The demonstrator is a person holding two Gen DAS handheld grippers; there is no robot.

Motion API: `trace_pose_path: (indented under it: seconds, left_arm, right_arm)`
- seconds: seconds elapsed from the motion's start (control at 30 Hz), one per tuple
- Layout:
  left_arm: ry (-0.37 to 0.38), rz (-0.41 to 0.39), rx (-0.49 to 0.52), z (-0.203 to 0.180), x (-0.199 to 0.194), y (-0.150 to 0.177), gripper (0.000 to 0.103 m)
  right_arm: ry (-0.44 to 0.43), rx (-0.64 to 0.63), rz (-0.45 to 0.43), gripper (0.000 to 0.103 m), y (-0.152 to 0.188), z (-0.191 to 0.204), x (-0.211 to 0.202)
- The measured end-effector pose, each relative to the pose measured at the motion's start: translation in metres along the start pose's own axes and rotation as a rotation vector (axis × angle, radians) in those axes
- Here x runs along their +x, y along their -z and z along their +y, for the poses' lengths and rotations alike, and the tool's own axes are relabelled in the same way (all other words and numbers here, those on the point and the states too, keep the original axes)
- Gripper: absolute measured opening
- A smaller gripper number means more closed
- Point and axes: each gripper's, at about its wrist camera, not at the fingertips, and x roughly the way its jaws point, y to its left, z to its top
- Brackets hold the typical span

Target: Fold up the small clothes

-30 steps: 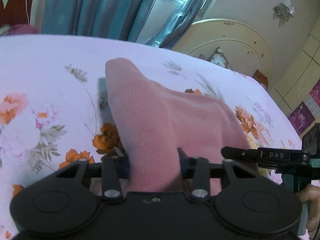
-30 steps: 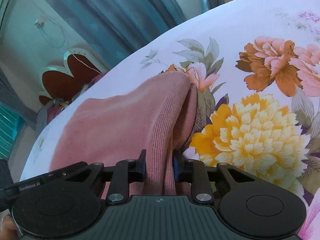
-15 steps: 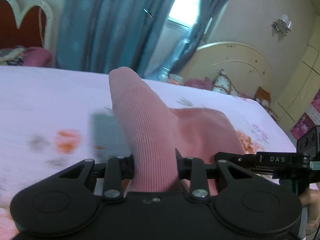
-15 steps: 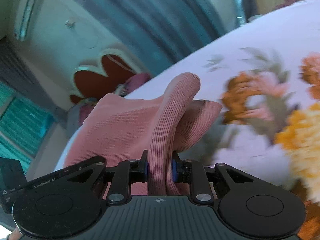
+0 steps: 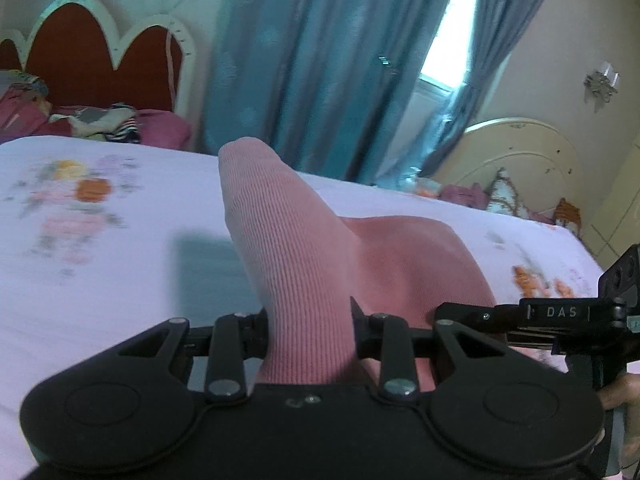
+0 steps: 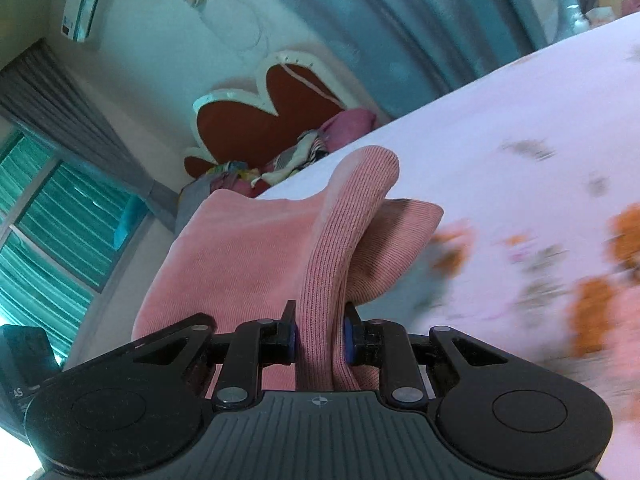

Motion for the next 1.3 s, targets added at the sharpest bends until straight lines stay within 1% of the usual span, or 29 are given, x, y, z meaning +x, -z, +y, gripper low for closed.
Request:
trace_pose_path:
  seconds: [0.1,0.17,0.23,0.3,0.33,0.4,0.47,0.5,0.6,0.7,0.73,0.77,0.8,0.87,0.93,0.97,1.07,1.17,1.2,1.23,1.3]
  left_arm:
    - [-0.021,0.02,0.004,0.033,0.004,0.002,0.031]
    - [-0.041,0.033,0.019,0.058,0.005,0.011,0.031]
    - [-0.066,0.058,0.046,0.073,0.014,0.021,0.032]
    - [-0.084,0.088,0.039,0.088,0.022,0.035,0.038]
    - [-0.085,0.076,0.038,0.092,0.024,0.04,0.041]
    - [-0.1,0.05,0.054,0.093,0.023,0.045,0.057]
    - [-0.115,0.038,0.082,0.092,0.02,0.043,0.065]
    - [-0.117,0.036,0.087,0.091,0.017,0.042,0.066]
    - [-0.121,0.007,0.106,0.091,0.003,0.039,0.065]
    - [-0.139,-0.079,0.12,0.09,-0.019,0.033,0.063]
    - [-0.139,-0.11,0.122,0.09,-0.023,0.03,0.062]
    - [-0.141,-0.135,0.134,0.088,-0.025,0.025,0.06]
    - [-0.137,-0.142,0.152,0.085,-0.022,0.02,0.055]
    - [-0.114,-0.105,0.188,0.078,-0.005,0.009,0.046]
    - [-0.115,-0.069,0.201,0.077,0.019,0.002,0.045]
    - [-0.129,-0.062,0.194,0.078,0.029,0.0,0.042]
    - [-0.156,-0.041,0.172,0.082,0.054,-0.004,0.042]
    - [-0.167,0.015,0.174,0.087,0.073,-0.001,0.044]
    - [-0.173,0.031,0.162,0.09,0.079,0.0,0.045]
    - [-0.181,0.035,0.138,0.093,0.083,0.0,0.045]
    - [-0.185,0.051,0.087,0.098,0.086,-0.003,0.045]
  right_arm:
    - [0.003,0.012,0.027,0.021,0.009,0.014,0.04]
    - [0.015,0.012,0.054,0.021,0.015,0.018,0.063]
    - [0.048,0.008,0.073,0.021,0.02,0.015,0.082]
    - [0.083,0.018,0.069,0.021,0.02,0.006,0.088]
    - [0.09,0.029,0.069,0.021,0.019,0.001,0.09]
    - [0.129,0.007,0.063,0.021,0.019,0.0,0.091]
    - [0.168,-0.042,0.058,0.022,0.022,0.006,0.09]
    - [0.196,-0.062,0.052,0.022,0.022,0.007,0.09]
    - [0.251,-0.115,0.03,0.022,0.031,0.019,0.087]
    - [0.3,-0.175,-0.012,0.022,0.032,0.033,0.084]
    - [0.312,-0.203,-0.043,0.022,0.029,0.04,0.081]
    - [0.318,-0.225,-0.061,0.021,0.029,0.045,0.081]
    - [0.323,-0.251,-0.076,0.021,0.025,0.052,0.083]
    - [0.32,-0.298,-0.082,0.021,0.016,0.061,0.091]
    - [0.314,-0.319,-0.069,0.021,0.012,0.068,0.108]
    - [0.319,-0.324,-0.061,0.021,0.012,0.069,0.117]
    - [0.371,-0.337,-0.036,0.021,0.011,0.063,0.147]
    - [0.456,-0.374,-0.035,0.021,0.012,0.05,0.165]
    - [0.468,-0.367,-0.021,0.021,0.011,0.042,0.17]
    - [0.458,-0.359,-0.018,0.021,0.012,0.036,0.174]
    - [0.466,-0.376,-0.025,0.021,0.012,0.036,0.178]
